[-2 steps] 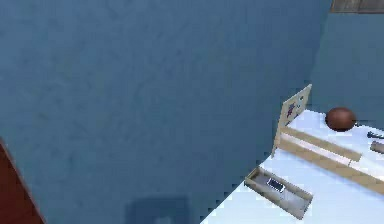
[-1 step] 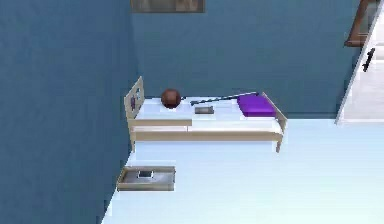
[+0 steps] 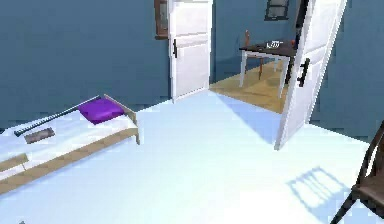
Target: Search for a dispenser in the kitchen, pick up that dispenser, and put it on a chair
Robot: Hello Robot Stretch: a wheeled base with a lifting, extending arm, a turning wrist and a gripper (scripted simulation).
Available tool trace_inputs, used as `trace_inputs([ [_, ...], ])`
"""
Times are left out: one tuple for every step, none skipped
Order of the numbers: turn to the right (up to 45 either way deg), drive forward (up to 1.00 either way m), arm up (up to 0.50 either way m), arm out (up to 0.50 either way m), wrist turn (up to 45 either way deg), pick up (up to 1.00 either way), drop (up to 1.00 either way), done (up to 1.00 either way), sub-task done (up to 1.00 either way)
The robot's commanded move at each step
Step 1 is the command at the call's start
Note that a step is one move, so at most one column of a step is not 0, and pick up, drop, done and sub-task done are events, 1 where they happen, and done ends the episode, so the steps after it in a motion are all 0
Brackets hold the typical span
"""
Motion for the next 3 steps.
trace_inputs([
  [6.0,0.0,0.0,0.0,0.0,0.0,0.0,0.0,0.0],
  [0.0,1.0,0.0,0.0,0.0,0.0,0.0,0.0,0.0],
  [3.0,0.0,0.0,0.0,0.0,0.0,0.0,0.0,0.0],
])
